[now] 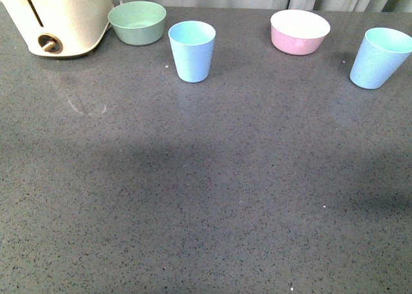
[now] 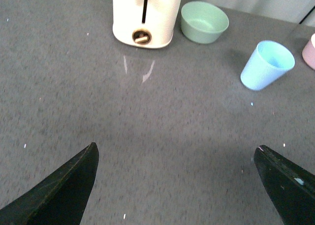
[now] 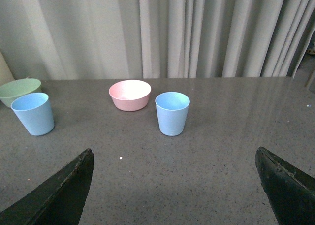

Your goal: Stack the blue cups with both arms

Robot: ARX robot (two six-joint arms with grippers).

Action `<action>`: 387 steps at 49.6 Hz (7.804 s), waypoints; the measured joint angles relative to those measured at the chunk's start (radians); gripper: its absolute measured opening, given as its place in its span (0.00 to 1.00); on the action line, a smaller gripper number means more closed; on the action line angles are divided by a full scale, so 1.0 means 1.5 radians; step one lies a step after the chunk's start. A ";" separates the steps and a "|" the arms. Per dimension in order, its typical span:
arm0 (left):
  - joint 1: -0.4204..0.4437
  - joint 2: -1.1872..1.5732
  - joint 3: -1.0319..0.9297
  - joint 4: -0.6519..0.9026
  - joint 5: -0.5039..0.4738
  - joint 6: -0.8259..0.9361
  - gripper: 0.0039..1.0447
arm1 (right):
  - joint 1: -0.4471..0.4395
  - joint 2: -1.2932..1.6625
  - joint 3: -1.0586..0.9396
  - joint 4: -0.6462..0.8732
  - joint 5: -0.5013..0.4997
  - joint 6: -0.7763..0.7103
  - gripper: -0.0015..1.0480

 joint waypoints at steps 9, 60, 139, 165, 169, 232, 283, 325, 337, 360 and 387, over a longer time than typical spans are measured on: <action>-0.050 0.332 0.206 0.067 0.004 -0.031 0.92 | 0.000 0.000 0.000 0.000 0.000 0.000 0.91; -0.207 0.945 0.884 -0.184 -0.129 -0.078 0.92 | 0.000 0.000 0.000 0.000 0.000 0.000 0.91; -0.380 0.892 0.830 -0.315 -0.094 -0.173 0.02 | 0.000 0.000 0.000 0.000 0.000 0.000 0.91; -0.419 0.943 0.852 -0.331 -0.094 -0.200 0.02 | 0.000 0.000 0.000 0.000 0.000 0.000 0.91; -0.420 0.953 0.859 -0.332 -0.093 -0.199 0.02 | 0.000 0.000 0.000 0.000 0.000 0.000 0.91; -0.360 0.695 0.649 -0.128 -0.115 -0.194 0.92 | 0.000 0.000 0.000 0.000 0.000 0.000 0.91; 0.010 -0.068 -0.201 0.436 -0.020 0.118 0.01 | 0.000 0.000 0.000 0.000 0.000 0.000 0.91; 0.032 -0.332 -0.254 0.240 -0.011 0.119 0.01 | 0.000 0.000 0.000 0.000 0.000 0.000 0.91; 0.032 -0.387 -0.254 0.184 -0.011 0.119 0.01 | 0.000 0.000 0.000 0.000 0.000 0.000 0.91; 0.032 -0.540 -0.254 0.017 -0.011 0.119 0.01 | 0.000 0.000 0.000 0.000 0.000 0.000 0.91; 0.032 -0.557 -0.254 0.011 -0.012 0.119 0.17 | 0.000 0.000 0.000 0.000 -0.001 0.000 0.91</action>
